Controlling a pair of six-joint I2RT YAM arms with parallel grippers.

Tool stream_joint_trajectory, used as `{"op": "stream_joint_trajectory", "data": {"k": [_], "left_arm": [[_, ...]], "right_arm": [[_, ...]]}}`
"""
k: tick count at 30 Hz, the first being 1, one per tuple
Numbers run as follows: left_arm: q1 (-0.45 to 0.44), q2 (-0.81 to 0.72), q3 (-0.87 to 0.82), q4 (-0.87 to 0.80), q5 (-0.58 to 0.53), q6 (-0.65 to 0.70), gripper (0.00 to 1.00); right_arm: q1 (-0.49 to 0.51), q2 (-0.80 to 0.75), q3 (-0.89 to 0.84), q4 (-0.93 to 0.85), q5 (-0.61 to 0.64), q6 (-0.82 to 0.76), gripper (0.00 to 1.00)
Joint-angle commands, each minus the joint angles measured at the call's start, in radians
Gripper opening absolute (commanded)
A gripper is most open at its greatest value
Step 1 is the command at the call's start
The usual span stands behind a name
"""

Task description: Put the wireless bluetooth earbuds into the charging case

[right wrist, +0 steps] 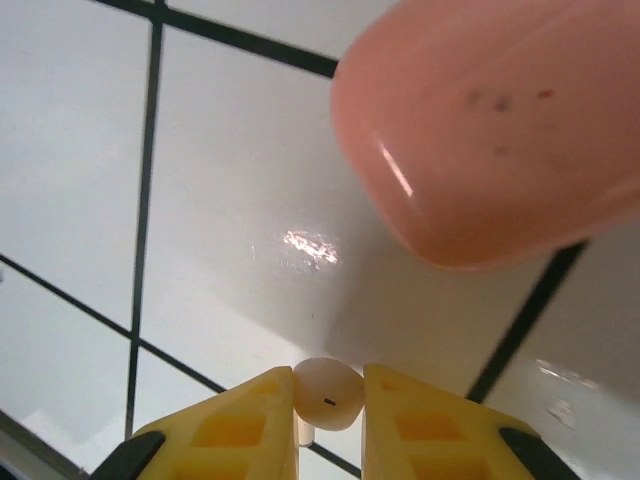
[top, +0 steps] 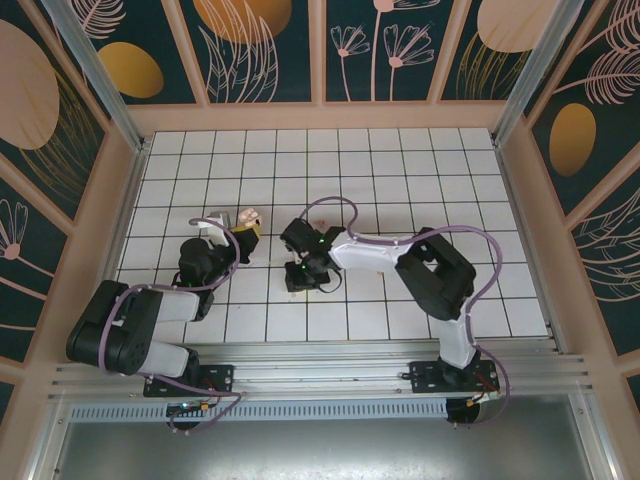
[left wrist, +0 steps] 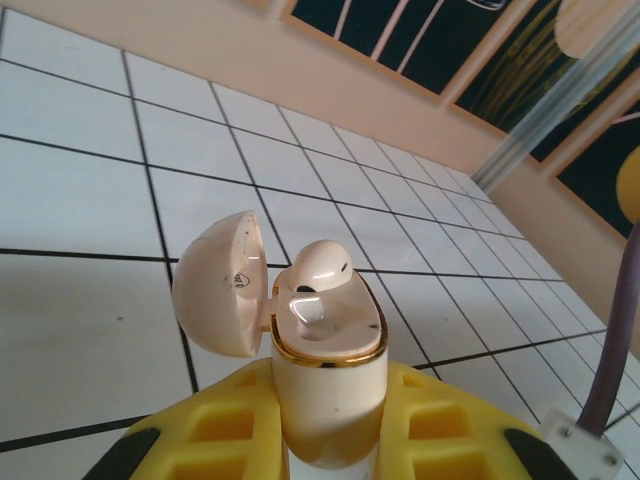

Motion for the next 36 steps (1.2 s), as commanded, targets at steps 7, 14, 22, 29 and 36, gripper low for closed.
{"op": "stream_joint_trajectory", "data": {"k": [7,14,22,29,36], "left_arm": [[-0.045,0.055,0.083,0.073,0.133,0.016,0.09],[-0.113,0.082,0.148,0.032,0.168,0.095,0.08],[-0.174,0.108,0.152,0.181,0.351,0.263,0.08],[-0.195,0.101,0.168,0.181,0.428,0.367,0.08],[-0.202,0.084,0.166,0.178,0.444,0.407,0.08]], "right_arm": [[-0.052,-0.303,-0.16,0.245,0.14,-0.051,0.18],[-0.12,-0.514,-0.307,0.395,0.156,-0.14,0.18],[-0.183,-0.678,-0.396,0.632,0.109,-0.328,0.19],[-0.187,-0.701,-0.39,0.678,0.025,-0.42,0.19],[-0.163,-0.694,-0.389,0.718,-0.014,-0.445,0.19]]}}
